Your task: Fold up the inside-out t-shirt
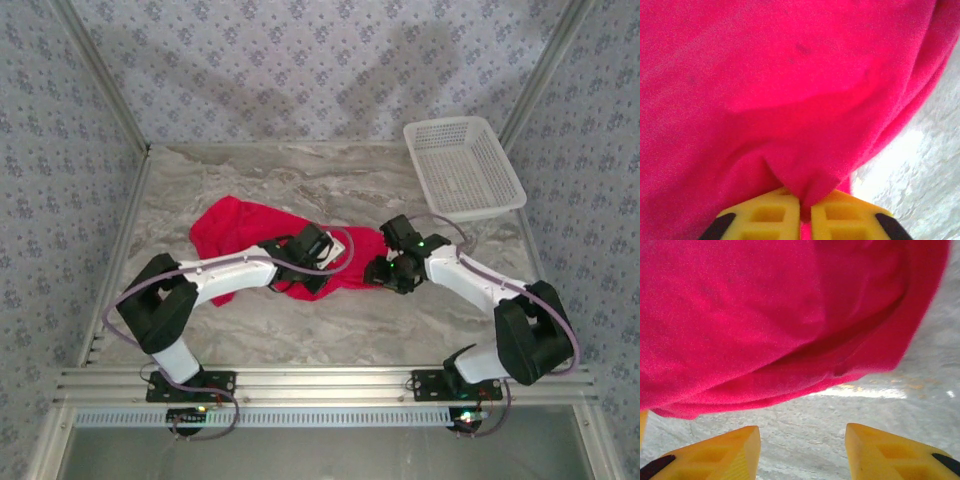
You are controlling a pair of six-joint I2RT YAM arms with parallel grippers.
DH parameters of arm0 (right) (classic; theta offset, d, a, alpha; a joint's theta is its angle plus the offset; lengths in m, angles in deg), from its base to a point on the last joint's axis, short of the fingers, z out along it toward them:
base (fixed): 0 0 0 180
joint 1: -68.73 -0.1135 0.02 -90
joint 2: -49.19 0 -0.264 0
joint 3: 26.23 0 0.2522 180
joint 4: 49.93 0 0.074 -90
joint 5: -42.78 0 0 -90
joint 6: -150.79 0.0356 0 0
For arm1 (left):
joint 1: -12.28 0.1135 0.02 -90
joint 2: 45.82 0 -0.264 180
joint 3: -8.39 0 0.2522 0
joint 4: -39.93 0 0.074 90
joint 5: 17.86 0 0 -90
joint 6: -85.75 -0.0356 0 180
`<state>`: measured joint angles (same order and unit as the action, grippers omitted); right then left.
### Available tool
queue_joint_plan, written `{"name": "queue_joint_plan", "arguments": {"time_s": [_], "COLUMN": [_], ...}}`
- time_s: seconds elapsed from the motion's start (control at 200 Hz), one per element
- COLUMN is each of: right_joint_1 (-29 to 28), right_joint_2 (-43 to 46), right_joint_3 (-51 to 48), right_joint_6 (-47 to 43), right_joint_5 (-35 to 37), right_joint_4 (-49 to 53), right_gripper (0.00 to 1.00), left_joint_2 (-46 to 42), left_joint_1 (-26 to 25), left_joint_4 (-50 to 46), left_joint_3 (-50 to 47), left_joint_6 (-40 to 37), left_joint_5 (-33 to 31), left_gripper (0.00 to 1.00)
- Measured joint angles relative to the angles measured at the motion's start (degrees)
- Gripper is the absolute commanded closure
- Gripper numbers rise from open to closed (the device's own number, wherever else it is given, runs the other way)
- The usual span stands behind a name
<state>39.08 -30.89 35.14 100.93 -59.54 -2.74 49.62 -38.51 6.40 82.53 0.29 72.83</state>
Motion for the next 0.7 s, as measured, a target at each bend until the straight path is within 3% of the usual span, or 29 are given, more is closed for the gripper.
{"name": "queue_joint_plan", "arguments": {"time_s": [0.175,0.31,0.36,0.445,0.525,0.625,0.7], "right_joint_1": [-4.2,-6.1,-6.2,-6.1,-6.1,-6.1,-6.1], "right_joint_2": [-2.2,-5.5,-7.6,-11.7,-13.1,-12.7,-11.5], "right_joint_3": [-0.4,-0.5,-0.5,0.3,1.7,2.1,2.1], "right_joint_6": [5.0,9.3,10.6,11.6,12.0,11.3,10.5], "right_joint_5": [-0.6,-0.1,0.6,2.4,4.0,5.6,6.4], "right_joint_4": [-5.4,-11.0,-12.8,-14.4,-14.5,-14.3,-13.1], "right_gripper": [0.34,0.35,0.44,0.74,1.0,1.0,1.0], "left_joint_2": [-0.5,-1.3,-1.7,-2.4,-2.8,-2.8,-2.4], "left_joint_1": [0.9,1.3,1.3,1.6,2.0,3.0,3.8], "left_joint_4": [-1.1,-1.8,-1.7,-1.6,-1.2,-0.6,-0.1], "left_joint_3": [0.9,0.9,0.9,0.6,0.1,-0.5,-0.6], "left_joint_6": [1.0,1.7,2.3,2.5,2.9,3.4,3.8], "left_joint_5": [0.1,0.8,1.1,1.6,2.3,3.5,4.9], "left_gripper": [0.82,0.77,0.73,0.68,0.71,0.8,0.69]}}
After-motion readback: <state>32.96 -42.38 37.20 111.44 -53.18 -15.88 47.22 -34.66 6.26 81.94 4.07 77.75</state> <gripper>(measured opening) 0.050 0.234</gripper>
